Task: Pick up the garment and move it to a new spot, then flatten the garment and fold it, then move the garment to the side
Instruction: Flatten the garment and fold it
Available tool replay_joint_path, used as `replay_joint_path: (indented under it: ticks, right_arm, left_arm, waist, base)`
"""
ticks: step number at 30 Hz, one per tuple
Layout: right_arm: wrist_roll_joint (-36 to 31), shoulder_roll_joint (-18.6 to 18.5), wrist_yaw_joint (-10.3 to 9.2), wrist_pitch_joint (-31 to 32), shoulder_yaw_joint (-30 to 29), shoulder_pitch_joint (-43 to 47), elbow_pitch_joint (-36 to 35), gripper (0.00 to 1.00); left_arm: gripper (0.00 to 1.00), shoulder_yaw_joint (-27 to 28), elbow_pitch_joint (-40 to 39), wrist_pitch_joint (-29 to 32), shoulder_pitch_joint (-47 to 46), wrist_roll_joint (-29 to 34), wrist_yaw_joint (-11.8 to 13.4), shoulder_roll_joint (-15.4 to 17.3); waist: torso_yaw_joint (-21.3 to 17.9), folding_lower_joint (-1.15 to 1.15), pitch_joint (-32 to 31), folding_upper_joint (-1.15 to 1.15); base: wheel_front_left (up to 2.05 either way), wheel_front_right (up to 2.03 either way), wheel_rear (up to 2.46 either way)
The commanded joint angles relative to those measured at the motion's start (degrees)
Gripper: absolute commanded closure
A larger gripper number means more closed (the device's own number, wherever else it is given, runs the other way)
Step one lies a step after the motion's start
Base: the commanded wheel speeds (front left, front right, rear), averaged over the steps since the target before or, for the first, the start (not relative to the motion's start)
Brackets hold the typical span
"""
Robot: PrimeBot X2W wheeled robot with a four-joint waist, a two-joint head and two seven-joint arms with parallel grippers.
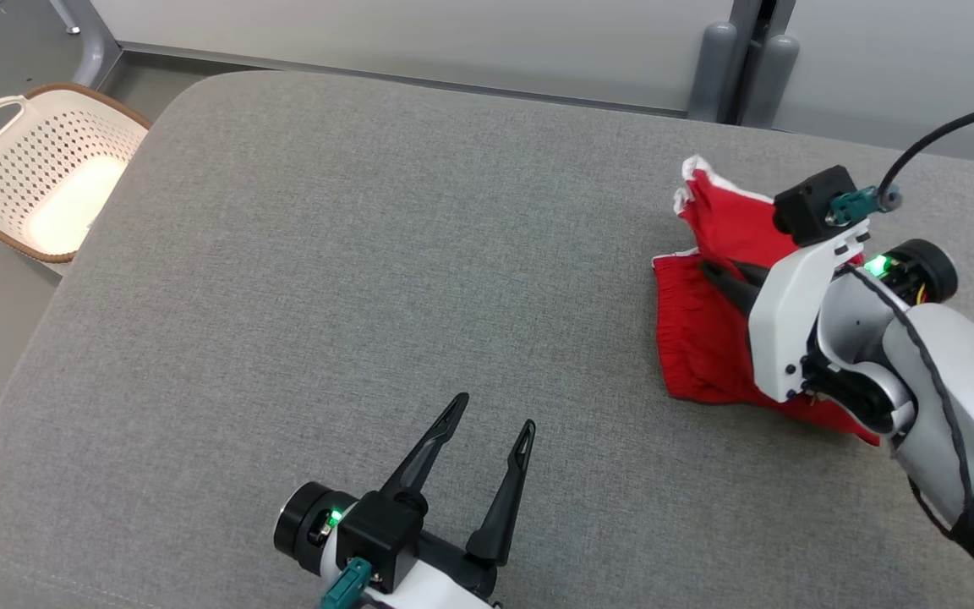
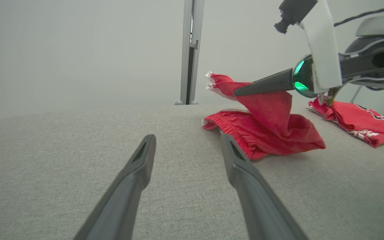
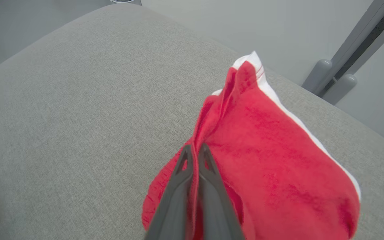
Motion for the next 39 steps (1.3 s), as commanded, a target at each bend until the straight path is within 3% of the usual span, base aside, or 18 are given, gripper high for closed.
replay_joint_path:
  ticks: [1, 4, 5, 6, 7, 13, 19, 25, 31, 36, 37, 38, 39]
  right_arm:
    - [0.53, 0.51, -0.03, 0.04, 0.31, 0.89, -0.26, 1.00]
    - [1.19, 2.29, -0.02, -0.21, 0.48, 1.78, 0.33, 1.00]
    - [1.63, 3.02, -0.02, -0.41, 0.38, 2.11, 0.65, 0.85]
    - [2.22, 3.79, -0.02, -0.80, -0.05, 2.40, 0.91, 0.13]
    - [2.88, 4.54, -0.02, -1.33, -0.43, 2.66, 0.86, 0.00]
    - [6.15, 4.47, -0.03, -7.28, -3.60, 4.26, -1.53, 0.00]
    - [0.73, 0.20, -0.02, -17.90, -8.85, 7.03, -2.08, 0.00]
    - [-4.53, -1.01, -0.02, -28.14, -13.27, 13.35, -1.90, 0.00]
    - [-9.09, 1.49, -0.02, -36.44, -16.99, 20.99, -1.40, 0.00]
    - [-13.50, 4.81, -0.02, -38.97, -20.14, 27.85, -1.46, 0.00]
    - [-14.14, 5.30, -0.02, -39.05, -20.30, 28.49, -1.47, 0.19]
    - [-14.85, 5.87, -0.02, -39.03, -20.50, 28.78, -1.44, 0.63]
    - [-15.67, 6.07, -0.02, -39.14, -20.31, 28.79, -1.35, 1.00]
  left_arm:
    - [0.00, 0.03, 0.19, -0.07, -0.62, -0.36, 0.22, 0.11]
    - [0.00, -0.24, 0.25, -0.07, -1.09, -0.54, 0.31, 0.06]
    - [0.00, -0.31, 0.19, -0.07, -1.24, -0.55, 0.31, 0.05]
    - [0.00, -0.42, 0.17, -0.07, -1.36, -0.57, 0.36, 0.06]
    - [0.00, -0.52, 0.18, -0.07, -1.44, -0.56, 0.39, 0.05]
    - [0.00, -0.42, 0.51, -0.07, -0.98, -0.53, 0.63, 0.01]
    - [0.00, 1.44, -0.39, -0.07, 0.26, -0.03, 1.56, 0.02]
    - [0.00, 4.98, -1.89, -0.07, 2.50, 0.42, 2.83, 0.77]
    - [0.00, 8.90, -3.59, -0.06, 5.78, 0.41, 4.48, 1.15]
    - [0.00, 10.77, -5.21, -0.06, 8.49, 1.68, 4.79, 1.18]
    - [0.00, 10.81, -5.28, -0.06, 8.65, 1.82, 4.54, 1.14]
    - [0.00, 10.82, -5.40, -0.07, 8.80, 2.03, 4.34, 1.08]
    - [0.00, 10.73, -5.52, -0.07, 8.85, 2.21, 4.18, 1.04]
  waist:
    - [0.03, 0.00, -0.05, 0.00]
    - [-0.11, 0.00, -0.14, 0.00]
    - [-0.19, 0.00, -0.16, 0.00]
    - [-0.29, 0.00, -0.17, 0.00]
    - [-0.39, 0.00, -0.18, 0.00]
    - [-1.68, 0.00, -1.16, 0.00]
    - [-4.95, 0.00, -3.60, 0.00]
    - [-9.51, 0.00, -6.14, 0.00]
    - [-12.71, 0.00, -8.43, 0.00]
    - [-12.98, 0.00, -9.17, 0.00]
    - [-12.50, 0.00, -9.14, 0.00]
    - [-11.89, 0.00, -9.03, 0.00]
    - [-11.14, 0.00, -8.87, 0.00]
  base:
    - [0.00, 0.00, 0.00]
    - [0.00, 0.00, 0.00]
    - [0.00, 0.00, 0.00]
    - [0.00, 0.00, 0.00]
    - [0.00, 0.00, 0.00]
    - [0.00, 0.00, 0.00]
    - [0.00, 0.00, 0.00]
    - [0.00, 0.00, 0.00]
    - [0.00, 0.00, 0.00]
    - [0.00, 0.00, 0.00]
    - [0.00, 0.00, 0.00]
    - [0.00, 0.00, 0.00]
    - [0.00, 0.00, 0.00]
